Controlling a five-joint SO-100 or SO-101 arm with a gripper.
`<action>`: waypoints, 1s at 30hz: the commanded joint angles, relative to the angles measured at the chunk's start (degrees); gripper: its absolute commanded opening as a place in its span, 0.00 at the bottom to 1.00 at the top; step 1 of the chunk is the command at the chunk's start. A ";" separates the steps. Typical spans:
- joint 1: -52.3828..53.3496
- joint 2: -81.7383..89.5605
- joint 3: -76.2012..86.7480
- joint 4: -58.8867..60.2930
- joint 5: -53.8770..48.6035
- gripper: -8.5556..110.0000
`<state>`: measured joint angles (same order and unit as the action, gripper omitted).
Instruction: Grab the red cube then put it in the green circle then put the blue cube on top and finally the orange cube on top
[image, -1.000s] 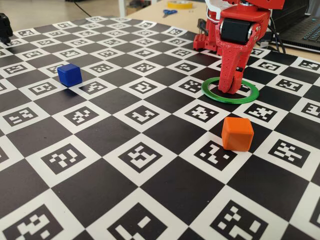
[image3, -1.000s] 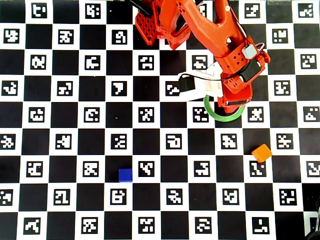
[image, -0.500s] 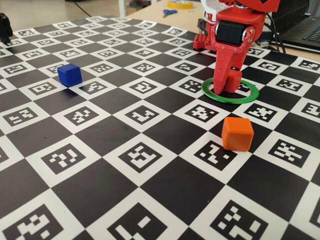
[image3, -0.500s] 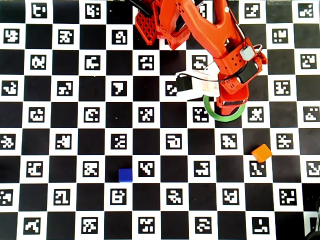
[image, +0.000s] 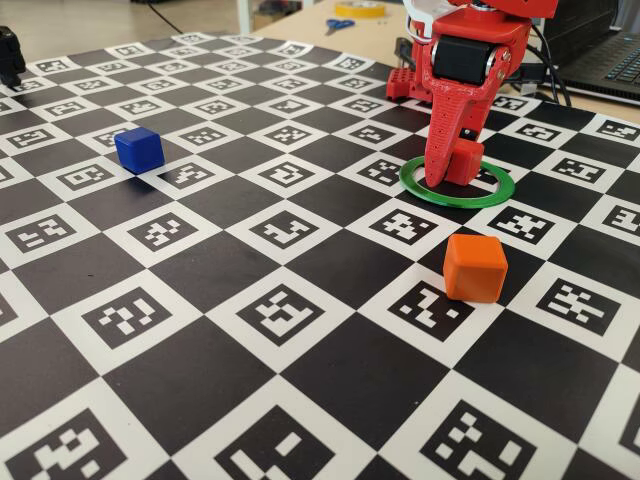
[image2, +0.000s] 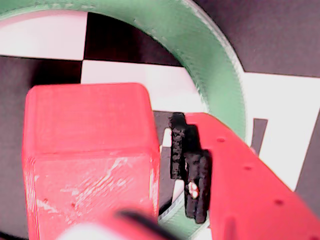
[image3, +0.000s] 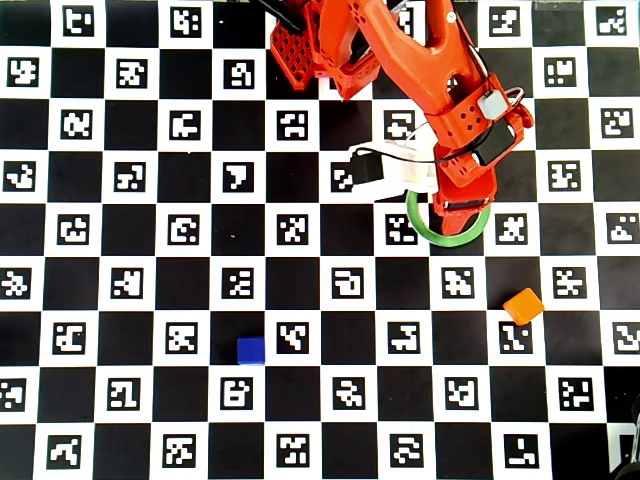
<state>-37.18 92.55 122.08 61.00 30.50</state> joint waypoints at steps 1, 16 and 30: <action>0.88 4.66 -0.97 0.88 -0.70 0.36; 8.17 8.00 -13.01 12.66 -8.09 0.36; 25.49 6.77 -28.92 21.97 -30.06 0.36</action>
<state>-16.00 99.23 101.16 81.56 5.89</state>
